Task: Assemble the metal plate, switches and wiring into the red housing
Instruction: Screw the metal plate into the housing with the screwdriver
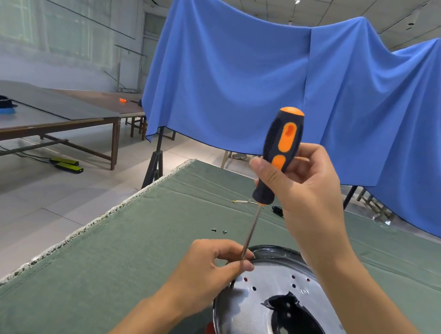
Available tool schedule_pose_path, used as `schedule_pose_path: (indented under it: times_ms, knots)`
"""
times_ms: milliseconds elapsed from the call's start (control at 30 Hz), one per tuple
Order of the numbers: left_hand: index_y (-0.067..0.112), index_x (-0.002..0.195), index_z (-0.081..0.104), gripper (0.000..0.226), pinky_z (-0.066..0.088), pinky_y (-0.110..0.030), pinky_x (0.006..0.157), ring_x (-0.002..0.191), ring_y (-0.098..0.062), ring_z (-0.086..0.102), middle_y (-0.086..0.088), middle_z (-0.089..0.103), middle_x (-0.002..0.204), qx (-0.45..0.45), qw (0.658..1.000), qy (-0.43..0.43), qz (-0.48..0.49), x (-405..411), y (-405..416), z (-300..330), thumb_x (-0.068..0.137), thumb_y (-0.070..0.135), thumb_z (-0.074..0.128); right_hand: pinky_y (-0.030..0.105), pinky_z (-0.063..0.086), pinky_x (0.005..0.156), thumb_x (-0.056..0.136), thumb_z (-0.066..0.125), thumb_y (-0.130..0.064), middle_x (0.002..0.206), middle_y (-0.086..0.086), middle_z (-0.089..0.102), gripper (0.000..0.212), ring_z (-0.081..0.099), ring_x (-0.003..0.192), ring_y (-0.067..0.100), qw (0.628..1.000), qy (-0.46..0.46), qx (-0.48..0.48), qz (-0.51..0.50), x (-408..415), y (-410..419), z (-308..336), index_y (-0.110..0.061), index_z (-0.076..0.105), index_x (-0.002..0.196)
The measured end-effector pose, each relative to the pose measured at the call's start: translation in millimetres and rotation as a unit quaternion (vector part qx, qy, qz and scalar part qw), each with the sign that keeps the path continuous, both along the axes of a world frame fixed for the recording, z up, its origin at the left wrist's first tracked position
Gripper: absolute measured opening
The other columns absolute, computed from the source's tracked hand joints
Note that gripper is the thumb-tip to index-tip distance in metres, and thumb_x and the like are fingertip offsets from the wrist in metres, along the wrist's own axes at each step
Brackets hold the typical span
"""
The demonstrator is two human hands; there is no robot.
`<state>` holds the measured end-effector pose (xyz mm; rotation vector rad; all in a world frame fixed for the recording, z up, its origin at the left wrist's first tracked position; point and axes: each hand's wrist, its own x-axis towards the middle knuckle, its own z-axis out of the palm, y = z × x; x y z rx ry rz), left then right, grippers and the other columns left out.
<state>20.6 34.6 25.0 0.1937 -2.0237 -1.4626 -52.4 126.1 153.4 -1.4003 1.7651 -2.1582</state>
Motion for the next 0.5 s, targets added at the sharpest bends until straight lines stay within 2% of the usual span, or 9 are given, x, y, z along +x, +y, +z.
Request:
schedule_pose_path:
  times_ms: [100, 200, 267, 333, 367, 433, 500]
  knots:
    - [0.019, 0.076, 0.075, 0.008, 0.056, -0.046, 0.077, 0.076, -0.022, 0.069, 0.001, 0.074, 0.075, 0.037, 0.999, 0.012, 0.006, -1, 0, 0, 0.077, 0.011, 0.077, 0.011, 0.042, 0.043, 0.072, 0.079, -0.020, 0.057, -0.019, 0.053, 0.031, 0.050, 0.050, -0.003, 1.000, 0.015, 0.005, -0.025, 0, -1, -2, -0.018, 0.050, 0.082]
    - [0.020, 0.076, 0.076, 0.012, 0.054, -0.053, 0.077, 0.080, -0.030, 0.069, -0.001, 0.075, 0.077, 0.053, 0.998, -0.001, -0.016, -3, 2, -2, 0.082, 0.011, 0.072, 0.015, 0.045, 0.049, 0.075, 0.077, -0.033, 0.066, -0.007, 0.050, 0.036, 0.052, 0.056, 0.011, 0.999, 0.025, 0.009, -0.019, 1, 2, -1, -0.011, 0.049, 0.083]
    - [0.022, 0.077, 0.076, 0.016, 0.054, -0.053, 0.079, 0.080, -0.025, 0.070, 0.000, 0.075, 0.080, 0.051, 0.998, -0.013, -0.021, -3, 2, -3, 0.086, 0.011, 0.068, 0.029, 0.051, 0.063, 0.078, 0.065, -0.034, 0.077, -0.003, 0.059, 0.028, 0.062, 0.071, 0.026, 0.999, 0.016, 0.025, 0.016, -1, 7, 3, -0.011, 0.056, 0.091]
    - [0.022, 0.079, 0.077, 0.018, 0.053, -0.055, 0.082, 0.077, -0.024, 0.068, -0.007, 0.075, 0.082, 0.055, 0.998, -0.019, -0.022, -3, 1, -3, 0.087, 0.011, 0.066, 0.039, 0.053, 0.074, 0.081, 0.056, -0.029, 0.093, -0.002, 0.072, 0.021, 0.070, 0.085, 0.023, 0.996, 0.005, 0.051, 0.068, -5, 11, 6, -0.017, 0.061, 0.097]
    - [0.023, 0.080, 0.077, 0.018, 0.053, -0.055, 0.083, 0.078, -0.025, 0.067, -0.011, 0.074, 0.083, 0.057, 0.998, -0.020, -0.025, -2, 0, -3, 0.088, 0.010, 0.066, 0.039, 0.055, 0.075, 0.083, 0.058, -0.028, 0.098, 0.002, 0.073, 0.020, 0.071, 0.087, 0.023, 0.994, 0.004, 0.060, 0.086, -6, 13, 8, -0.017, 0.062, 0.100]
    - [0.026, 0.081, 0.076, 0.019, 0.054, -0.047, 0.084, 0.081, -0.022, 0.069, -0.004, 0.075, 0.085, 0.040, 0.999, -0.020, -0.029, -1, -1, -3, 0.088, 0.012, 0.065, 0.036, 0.058, 0.071, 0.079, 0.069, -0.028, 0.093, 0.007, 0.074, 0.028, 0.072, 0.083, 0.024, 0.995, 0.005, 0.050, 0.081, -6, 14, 10, -0.010, 0.063, 0.100]
    - [0.032, 0.084, 0.073, 0.018, 0.055, -0.035, 0.084, 0.084, -0.014, 0.071, 0.011, 0.075, 0.086, 0.006, 1.000, -0.015, -0.024, -1, 0, -2, 0.088, 0.015, 0.067, 0.033, 0.059, 0.064, 0.065, 0.073, -0.033, 0.077, 0.003, 0.071, 0.039, 0.072, 0.070, 0.023, 0.999, -0.001, 0.017, 0.036, -5, 13, 10, -0.009, 0.059, 0.092]
